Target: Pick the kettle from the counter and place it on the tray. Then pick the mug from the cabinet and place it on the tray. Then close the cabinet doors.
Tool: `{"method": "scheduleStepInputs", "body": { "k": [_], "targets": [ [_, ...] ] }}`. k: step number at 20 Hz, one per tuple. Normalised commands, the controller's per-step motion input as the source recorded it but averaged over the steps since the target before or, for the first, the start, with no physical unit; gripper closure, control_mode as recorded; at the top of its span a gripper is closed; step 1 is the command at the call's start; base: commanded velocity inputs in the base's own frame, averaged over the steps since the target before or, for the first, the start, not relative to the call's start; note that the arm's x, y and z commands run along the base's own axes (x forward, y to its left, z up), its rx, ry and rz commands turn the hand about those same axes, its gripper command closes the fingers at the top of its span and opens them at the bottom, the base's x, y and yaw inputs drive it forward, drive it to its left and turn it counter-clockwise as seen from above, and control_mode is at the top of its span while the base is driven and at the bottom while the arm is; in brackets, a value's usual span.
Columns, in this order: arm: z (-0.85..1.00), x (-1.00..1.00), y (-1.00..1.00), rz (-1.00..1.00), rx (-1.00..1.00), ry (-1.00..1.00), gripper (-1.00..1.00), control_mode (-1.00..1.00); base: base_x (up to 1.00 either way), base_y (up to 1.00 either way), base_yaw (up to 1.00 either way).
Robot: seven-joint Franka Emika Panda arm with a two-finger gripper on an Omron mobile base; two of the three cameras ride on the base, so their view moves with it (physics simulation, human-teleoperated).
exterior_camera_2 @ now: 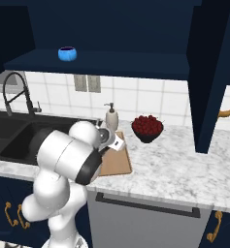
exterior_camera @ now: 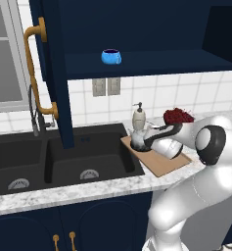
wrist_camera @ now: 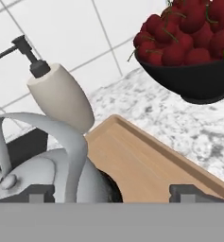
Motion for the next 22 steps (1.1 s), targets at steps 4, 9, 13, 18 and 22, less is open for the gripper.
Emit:
{"method": "scheduleStepInputs", "body": {
  "k": [4, 9, 13, 18, 22],
  "targets": [
    [0.69, -0.31, 0.0, -0.02, -0.03, 0.0, -1.0, -1.0, 0.0, 0.0, 0.0],
    [0.8, -0.25, 0.02, -0.01, -0.11, 0.08, -1.0, -1.0, 0.0, 0.0, 0.0],
    [0.82, -0.18, 0.05, -0.02, -0.16, 0.29, -1.0, -1.0, 0.0, 0.0, 0.0],
    [0.98, -0.06, 0.11, 0.0, -0.08, 0.31, -1.0, -1.0, 0.0, 0.0, 0.0],
    [0.8, -0.16, 0.11, 0.0, -0.02, 0.34, -1.0, -1.0, 0.0, 0.0, 0.0]
  ]
}}
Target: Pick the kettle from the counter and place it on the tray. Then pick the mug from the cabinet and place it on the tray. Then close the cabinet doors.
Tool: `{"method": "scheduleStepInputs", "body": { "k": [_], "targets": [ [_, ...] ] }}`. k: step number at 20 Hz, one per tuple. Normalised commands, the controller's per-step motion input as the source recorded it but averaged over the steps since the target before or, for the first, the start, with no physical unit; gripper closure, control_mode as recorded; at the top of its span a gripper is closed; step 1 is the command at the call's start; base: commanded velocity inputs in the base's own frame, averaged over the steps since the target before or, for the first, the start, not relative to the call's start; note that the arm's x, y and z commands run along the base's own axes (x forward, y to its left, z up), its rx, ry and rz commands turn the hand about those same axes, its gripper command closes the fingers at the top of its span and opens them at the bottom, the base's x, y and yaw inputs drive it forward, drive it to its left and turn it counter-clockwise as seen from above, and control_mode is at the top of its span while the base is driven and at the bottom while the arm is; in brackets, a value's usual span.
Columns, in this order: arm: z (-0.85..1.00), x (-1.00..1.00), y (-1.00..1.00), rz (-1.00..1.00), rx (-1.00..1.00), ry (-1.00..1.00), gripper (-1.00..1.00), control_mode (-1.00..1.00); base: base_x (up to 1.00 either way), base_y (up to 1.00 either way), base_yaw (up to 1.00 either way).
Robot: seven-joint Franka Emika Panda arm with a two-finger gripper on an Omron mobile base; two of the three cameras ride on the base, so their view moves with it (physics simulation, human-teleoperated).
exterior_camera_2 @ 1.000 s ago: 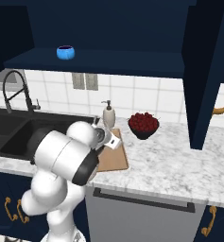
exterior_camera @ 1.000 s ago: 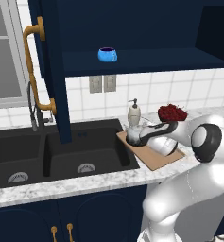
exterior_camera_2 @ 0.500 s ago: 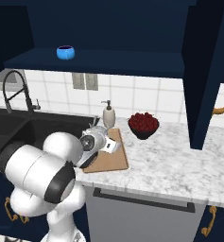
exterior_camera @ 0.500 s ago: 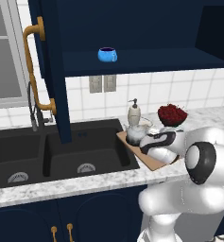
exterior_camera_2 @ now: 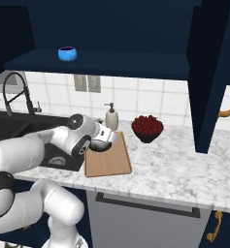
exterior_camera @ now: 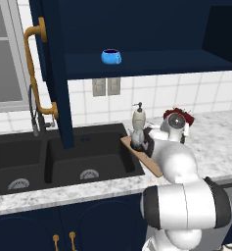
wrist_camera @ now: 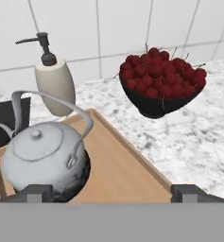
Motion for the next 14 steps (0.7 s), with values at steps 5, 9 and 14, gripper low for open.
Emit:
{"method": "scheduleStepInputs", "body": {
  "k": [5, 9, 14],
  "targets": [
    [0.58, -0.44, 0.21, 0.0, 0.0, 0.16, -1.0, -1.0, 0.0, 0.0, 0.0],
    [0.39, -0.63, 0.25, 0.08, -0.1, -0.01, -1.0, -1.0, 0.0, 0.0, 0.0],
    [0.28, -0.45, 0.32, 0.18, -0.14, -0.13, -1.0, -1.0, 0.0, 0.0, 0.0]
  ]
}}
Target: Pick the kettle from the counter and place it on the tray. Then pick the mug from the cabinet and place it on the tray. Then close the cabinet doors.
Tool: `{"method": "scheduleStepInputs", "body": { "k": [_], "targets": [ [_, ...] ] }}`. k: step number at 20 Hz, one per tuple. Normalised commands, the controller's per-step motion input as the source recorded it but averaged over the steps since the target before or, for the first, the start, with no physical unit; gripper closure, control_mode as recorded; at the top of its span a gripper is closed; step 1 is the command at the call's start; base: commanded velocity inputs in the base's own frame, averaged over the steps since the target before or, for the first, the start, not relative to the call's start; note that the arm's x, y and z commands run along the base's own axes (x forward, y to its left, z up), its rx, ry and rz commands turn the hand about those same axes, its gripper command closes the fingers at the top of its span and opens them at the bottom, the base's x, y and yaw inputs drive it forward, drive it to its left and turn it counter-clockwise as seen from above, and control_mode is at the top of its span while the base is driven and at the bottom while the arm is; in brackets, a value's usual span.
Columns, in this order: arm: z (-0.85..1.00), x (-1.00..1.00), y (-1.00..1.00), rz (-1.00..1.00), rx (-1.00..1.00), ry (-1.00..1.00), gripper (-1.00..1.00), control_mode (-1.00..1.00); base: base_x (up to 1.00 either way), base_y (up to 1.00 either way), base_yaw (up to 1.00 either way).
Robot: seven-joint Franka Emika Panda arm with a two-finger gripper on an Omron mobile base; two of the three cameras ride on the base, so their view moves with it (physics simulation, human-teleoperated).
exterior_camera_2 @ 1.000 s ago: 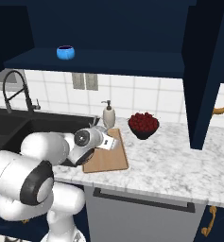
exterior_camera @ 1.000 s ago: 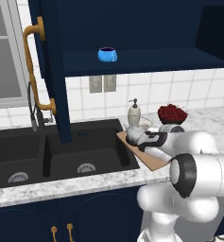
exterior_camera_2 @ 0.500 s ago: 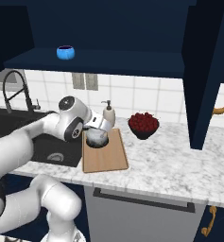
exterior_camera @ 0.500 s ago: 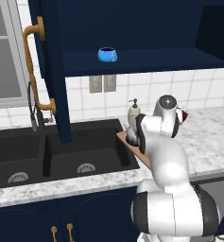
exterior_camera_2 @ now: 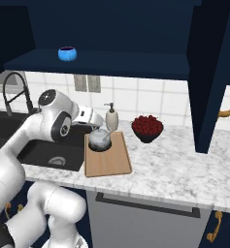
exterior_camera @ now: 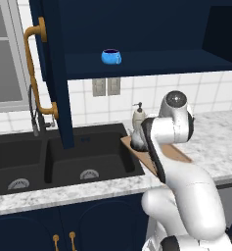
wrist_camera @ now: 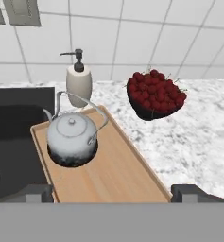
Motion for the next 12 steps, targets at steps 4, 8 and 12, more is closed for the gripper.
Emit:
{"method": "scheduleStepInputs", "body": {
  "k": [4, 8, 12],
  "targets": [
    [0.43, -0.13, 0.4, 0.07, -0.02, -0.01, -1.0, -1.0, 0.0, 0.0, 0.0],
    [0.58, 0.0, 0.38, 0.08, 0.0, 0.0, -1.0, -1.0, 0.0, 0.0, 0.0],
    [0.7, 0.0, 0.27, 0.13, 0.0, 0.0, -1.0, -1.0, 0.0, 0.0, 0.0]
  ]
}}
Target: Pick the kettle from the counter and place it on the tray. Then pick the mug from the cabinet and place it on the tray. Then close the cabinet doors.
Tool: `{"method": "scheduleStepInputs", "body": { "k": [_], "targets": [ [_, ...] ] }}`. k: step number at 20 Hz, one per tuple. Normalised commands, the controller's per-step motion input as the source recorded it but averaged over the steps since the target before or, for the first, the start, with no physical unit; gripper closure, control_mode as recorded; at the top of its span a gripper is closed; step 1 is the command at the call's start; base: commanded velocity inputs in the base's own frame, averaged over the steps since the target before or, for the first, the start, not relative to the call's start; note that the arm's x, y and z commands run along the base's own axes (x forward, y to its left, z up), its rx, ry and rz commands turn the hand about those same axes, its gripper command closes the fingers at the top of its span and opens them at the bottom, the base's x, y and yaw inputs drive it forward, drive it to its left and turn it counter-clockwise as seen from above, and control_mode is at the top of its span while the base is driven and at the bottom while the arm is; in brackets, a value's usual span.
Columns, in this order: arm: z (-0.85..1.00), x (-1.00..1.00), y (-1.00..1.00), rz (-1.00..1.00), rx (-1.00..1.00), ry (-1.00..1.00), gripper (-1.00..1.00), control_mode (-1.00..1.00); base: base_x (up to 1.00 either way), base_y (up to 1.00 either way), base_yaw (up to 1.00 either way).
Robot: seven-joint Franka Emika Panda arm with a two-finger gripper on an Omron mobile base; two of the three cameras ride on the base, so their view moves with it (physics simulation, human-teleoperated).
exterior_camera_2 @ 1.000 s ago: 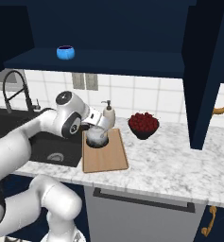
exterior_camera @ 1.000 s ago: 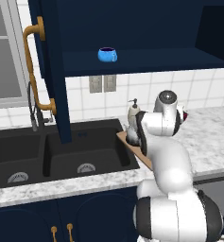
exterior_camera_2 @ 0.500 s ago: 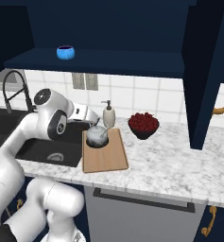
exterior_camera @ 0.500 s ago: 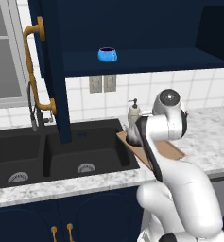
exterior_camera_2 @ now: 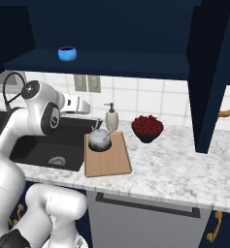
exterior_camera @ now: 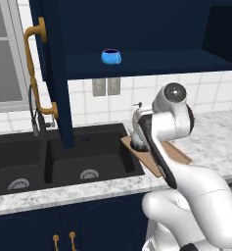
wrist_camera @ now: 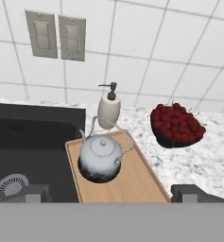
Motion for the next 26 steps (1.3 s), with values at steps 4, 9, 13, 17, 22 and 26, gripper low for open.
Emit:
{"method": "scheduleStepInputs", "body": {
  "k": [4, 9, 13, 17, 22, 26],
  "targets": [
    [0.67, 0.0, 0.17, 0.07, 0.08, 0.0, -1.0, -1.0, 0.0, 0.0, 0.0],
    [0.57, 0.0, 0.12, 0.16, 0.12, 0.0, -1.0, -1.0, 0.0, 0.0, 0.0],
    [0.5, 0.03, 0.07, 0.24, 0.03, -0.16, -1.0, -1.0, 0.0, 0.0, 0.0],
    [0.36, 0.04, 0.07, 0.25, 0.0, -0.32, -1.0, -1.0, 0.0, 0.0, 0.0],
    [0.41, 0.26, 0.15, 0.22, 0.01, -0.07, -1.0, -1.0, 0.0, 0.0, 0.0],
    [0.39, 0.34, 0.2, 0.14, 0.0, 0.0, -1.0, -1.0, 0.0, 0.0, 0.0]
  ]
}}
